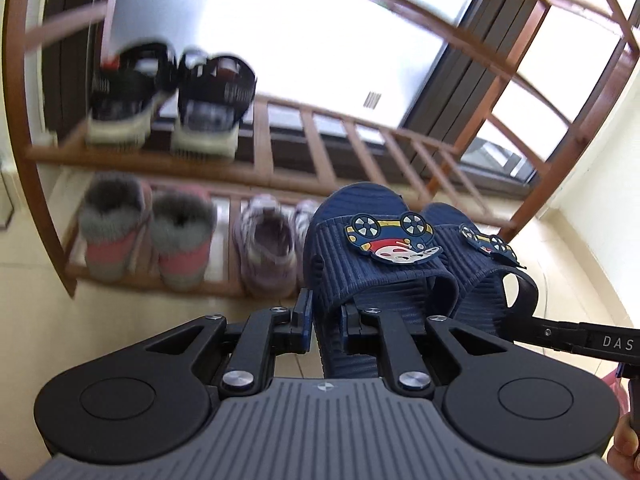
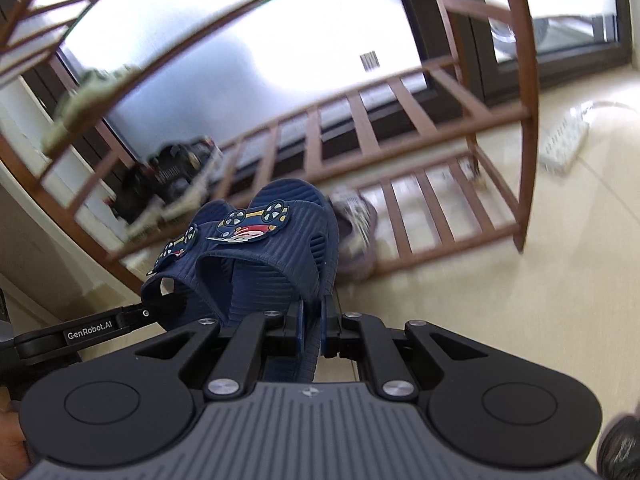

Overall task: Organize scattered shoes
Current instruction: 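Lift the navy blue slides with both grippers and carry them to the rack, then lower the navy blue slides onto the top shelf beside the clogs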

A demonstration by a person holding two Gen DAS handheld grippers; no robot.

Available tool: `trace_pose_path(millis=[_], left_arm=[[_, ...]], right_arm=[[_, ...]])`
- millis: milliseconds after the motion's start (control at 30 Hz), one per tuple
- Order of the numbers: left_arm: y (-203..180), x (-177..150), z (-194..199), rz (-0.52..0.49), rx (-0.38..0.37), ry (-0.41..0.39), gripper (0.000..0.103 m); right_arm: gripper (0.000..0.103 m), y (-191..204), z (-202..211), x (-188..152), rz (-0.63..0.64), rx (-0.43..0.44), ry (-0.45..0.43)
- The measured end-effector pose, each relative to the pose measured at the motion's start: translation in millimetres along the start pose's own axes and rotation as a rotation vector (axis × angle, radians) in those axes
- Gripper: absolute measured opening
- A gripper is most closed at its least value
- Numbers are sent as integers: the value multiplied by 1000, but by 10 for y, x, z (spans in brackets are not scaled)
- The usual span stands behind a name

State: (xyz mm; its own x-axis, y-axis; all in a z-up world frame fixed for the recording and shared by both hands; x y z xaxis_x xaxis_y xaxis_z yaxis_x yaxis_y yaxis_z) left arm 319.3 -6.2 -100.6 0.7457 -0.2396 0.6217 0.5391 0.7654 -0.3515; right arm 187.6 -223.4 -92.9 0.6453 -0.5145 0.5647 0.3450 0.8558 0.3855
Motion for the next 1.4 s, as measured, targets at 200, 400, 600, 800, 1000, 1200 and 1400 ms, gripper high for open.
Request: trace_pose_path(millis=[200, 400, 600, 800, 1000, 1200, 1400], left_arm=[[-109, 372, 347, -27, 19, -57, 17], [-168, 661, 675, -33, 19, -103, 18], [-278, 935, 936, -41, 17, -176, 20], [-304, 1241, 984, -31, 17, -200, 20], [-278, 1675, 870, -12, 29, -232, 20], [-242, 1999, 714, -4, 45, -261, 20], [-128, 2308, 403, 35, 44, -269, 20]], right_arm=[[9, 275, 267, 398, 42, 10, -45], [9, 484, 500, 678, 62, 32, -77], [9, 647, 660, 910, 72, 40, -104], [9, 744, 721, 1232, 73, 39, -131], [9, 865, 620, 1623, 87, 24, -156], [9, 921, 401, 1986, 88, 19, -174], [9, 946, 193, 2259, 97, 11, -204]])
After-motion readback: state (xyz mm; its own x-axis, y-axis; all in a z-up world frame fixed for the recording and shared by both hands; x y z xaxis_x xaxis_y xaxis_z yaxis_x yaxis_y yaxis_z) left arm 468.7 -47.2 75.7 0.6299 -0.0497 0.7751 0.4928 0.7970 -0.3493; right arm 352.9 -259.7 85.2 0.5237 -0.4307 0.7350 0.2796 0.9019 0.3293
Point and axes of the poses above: each gripper's, at about its wrist camera, not at the fingertips, and z roughly against the way its jaws point, y to its left, x to its top, the point moved 2 cm from there along -z, roughly the way its jaws point, and after that the axes turned 8 degrees about y, right-handed, at the moved point
